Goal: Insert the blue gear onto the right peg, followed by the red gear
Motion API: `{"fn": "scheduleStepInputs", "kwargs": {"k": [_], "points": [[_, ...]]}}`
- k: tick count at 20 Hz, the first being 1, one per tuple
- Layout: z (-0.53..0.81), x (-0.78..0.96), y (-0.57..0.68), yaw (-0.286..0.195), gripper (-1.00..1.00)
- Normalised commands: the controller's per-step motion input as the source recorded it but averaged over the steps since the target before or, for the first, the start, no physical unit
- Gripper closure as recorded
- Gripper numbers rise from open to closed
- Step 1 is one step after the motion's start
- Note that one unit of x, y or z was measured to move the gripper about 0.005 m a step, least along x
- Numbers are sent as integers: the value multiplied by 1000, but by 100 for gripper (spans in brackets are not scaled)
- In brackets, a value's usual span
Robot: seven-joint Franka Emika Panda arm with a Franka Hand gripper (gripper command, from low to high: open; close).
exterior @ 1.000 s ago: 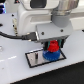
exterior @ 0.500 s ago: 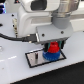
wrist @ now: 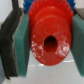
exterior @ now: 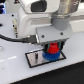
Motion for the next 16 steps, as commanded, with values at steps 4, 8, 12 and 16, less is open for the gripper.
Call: {"fn": "scheduleStepInputs", "kwargs": {"k": [4, 8, 12, 16], "points": [[-194, 200, 1, 0, 100], [-66, 171, 18, 0, 100], [260, 66, 41, 0, -100], [462, 10, 55, 0, -100]]}}
